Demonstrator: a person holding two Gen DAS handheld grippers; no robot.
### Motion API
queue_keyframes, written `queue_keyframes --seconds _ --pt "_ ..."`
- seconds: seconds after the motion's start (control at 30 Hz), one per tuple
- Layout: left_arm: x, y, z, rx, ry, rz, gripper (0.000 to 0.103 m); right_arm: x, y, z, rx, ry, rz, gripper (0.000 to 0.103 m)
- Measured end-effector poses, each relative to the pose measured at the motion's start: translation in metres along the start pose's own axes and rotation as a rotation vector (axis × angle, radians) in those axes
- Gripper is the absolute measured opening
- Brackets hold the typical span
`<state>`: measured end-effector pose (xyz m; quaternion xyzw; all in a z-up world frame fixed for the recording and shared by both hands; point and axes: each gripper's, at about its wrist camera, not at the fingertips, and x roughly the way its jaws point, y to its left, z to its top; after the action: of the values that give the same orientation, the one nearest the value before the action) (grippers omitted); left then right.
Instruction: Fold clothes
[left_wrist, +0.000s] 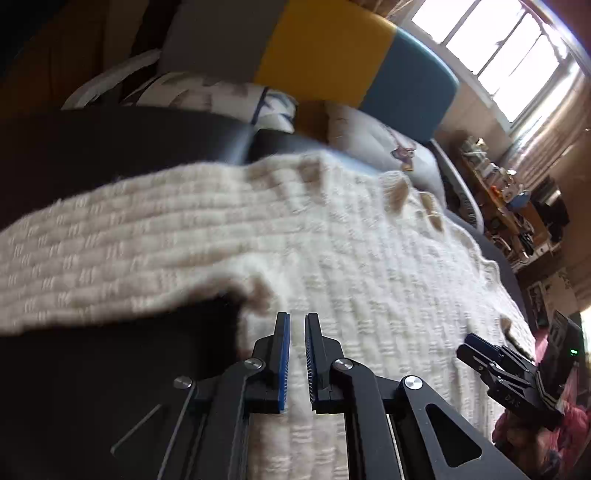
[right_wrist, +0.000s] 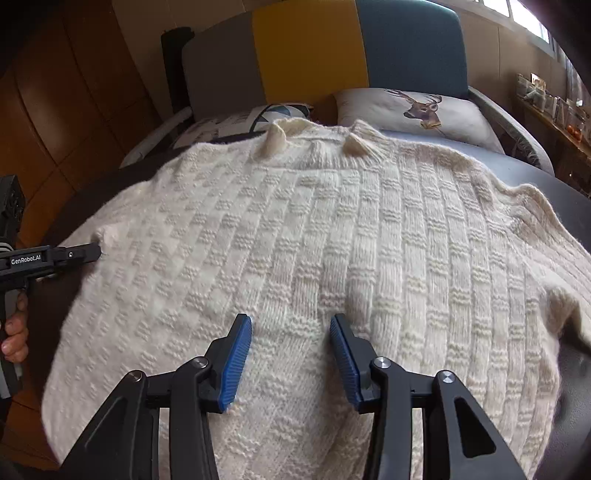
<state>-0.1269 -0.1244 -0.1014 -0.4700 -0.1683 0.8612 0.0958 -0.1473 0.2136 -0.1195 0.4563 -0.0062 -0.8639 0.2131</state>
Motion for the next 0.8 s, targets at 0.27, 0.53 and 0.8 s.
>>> queue_keyframes --seconds 0.27,0.53,0.8 --pt "0.050 -0.088 0.072 0.083 0.058 -0.247 0.012 0.017 -0.048 0.060 0.041 -0.051 -0.116 0.046" --pt "0.159 -0.160 0.138 0.133 0.205 -0.354 0.027 0.054 -0.096 0.058 0.106 -0.036 -0.129 0.046" --pt "0.229 -0.175 0.159 0.169 0.286 -0.321 0.034 0.050 -0.106 0.047 0.128 -0.091 -0.069 0.048"
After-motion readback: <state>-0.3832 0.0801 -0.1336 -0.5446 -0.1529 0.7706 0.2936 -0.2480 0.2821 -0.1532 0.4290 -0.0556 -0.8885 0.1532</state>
